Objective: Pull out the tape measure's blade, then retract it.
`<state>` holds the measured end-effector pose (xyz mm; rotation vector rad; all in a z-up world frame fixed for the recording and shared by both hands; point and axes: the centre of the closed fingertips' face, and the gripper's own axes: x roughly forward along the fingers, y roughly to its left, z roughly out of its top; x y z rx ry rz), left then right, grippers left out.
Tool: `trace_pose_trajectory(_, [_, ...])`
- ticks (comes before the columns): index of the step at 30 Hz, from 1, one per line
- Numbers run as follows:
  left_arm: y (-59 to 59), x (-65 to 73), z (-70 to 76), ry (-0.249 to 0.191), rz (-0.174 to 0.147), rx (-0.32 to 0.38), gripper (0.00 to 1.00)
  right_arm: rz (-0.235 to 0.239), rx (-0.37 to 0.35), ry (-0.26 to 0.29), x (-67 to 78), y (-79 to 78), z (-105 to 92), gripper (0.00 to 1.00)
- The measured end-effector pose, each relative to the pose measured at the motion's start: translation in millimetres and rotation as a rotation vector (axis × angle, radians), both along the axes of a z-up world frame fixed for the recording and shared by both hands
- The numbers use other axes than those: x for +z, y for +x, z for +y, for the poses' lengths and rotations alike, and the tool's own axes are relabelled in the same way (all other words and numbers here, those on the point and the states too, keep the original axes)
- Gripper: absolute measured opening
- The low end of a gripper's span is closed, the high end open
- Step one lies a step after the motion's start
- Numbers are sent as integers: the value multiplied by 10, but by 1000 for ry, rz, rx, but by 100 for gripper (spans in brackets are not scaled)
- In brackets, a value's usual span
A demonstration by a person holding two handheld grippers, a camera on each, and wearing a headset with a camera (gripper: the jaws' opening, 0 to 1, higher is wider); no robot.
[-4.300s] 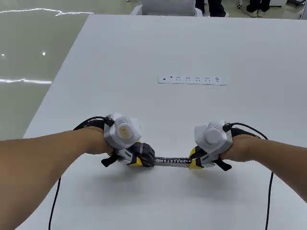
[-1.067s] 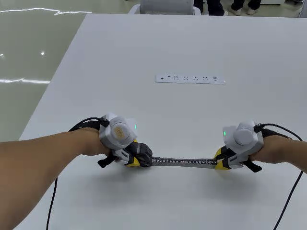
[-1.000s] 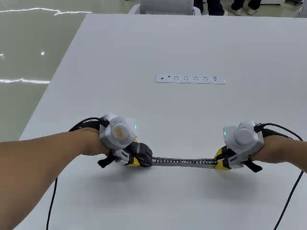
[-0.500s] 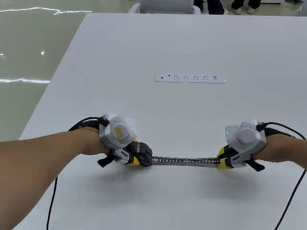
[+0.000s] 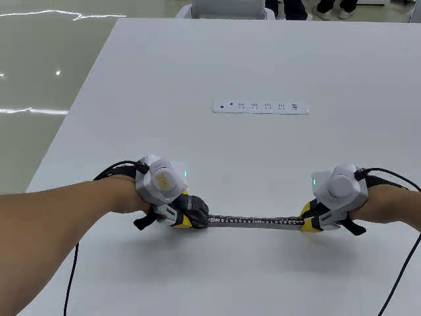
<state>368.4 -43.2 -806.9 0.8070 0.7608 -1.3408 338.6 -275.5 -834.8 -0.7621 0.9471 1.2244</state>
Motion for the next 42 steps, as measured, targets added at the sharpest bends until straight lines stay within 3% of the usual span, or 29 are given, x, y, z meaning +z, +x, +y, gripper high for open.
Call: trace_pose_trajectory(42, [1, -6, 1, 1, -1, 3, 31, -1, -13, -12, 24, -33, -162, 12])
